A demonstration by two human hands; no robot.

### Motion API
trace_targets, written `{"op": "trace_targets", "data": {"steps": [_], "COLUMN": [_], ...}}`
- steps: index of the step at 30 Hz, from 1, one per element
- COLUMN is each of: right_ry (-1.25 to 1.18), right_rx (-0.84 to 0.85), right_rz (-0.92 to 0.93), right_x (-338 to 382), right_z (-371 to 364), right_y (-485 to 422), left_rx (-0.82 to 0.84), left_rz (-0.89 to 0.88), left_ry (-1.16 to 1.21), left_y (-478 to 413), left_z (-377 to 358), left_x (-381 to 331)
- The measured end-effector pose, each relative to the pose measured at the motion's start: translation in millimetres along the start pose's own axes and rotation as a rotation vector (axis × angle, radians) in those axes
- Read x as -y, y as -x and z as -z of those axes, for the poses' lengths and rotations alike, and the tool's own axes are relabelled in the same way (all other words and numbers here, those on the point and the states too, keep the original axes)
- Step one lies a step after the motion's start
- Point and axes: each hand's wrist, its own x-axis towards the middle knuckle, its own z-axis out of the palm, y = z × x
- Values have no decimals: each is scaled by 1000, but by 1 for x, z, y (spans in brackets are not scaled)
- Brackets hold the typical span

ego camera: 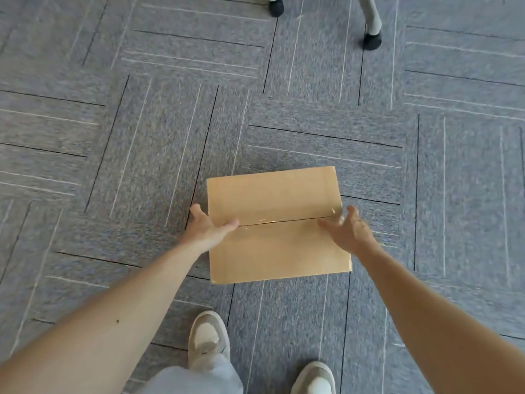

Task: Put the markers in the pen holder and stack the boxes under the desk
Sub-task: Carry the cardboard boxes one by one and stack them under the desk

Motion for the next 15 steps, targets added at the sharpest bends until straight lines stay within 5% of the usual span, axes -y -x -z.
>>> {"op": "trace_targets", "data": {"steps": [5, 15], "right_ry": [-49, 1], "right_rx": [12, -80], "right_rz": [-15, 28], "right_x": [-2, 42], "right_z": [-15, 31], "right_y": [-15, 77], "left_rx": [108, -8], "left_rz": [-3, -91], "left_ry": [59, 27], "left_y": [-16, 66], "left_z": [-11, 71], "left_x": [9, -8]}}
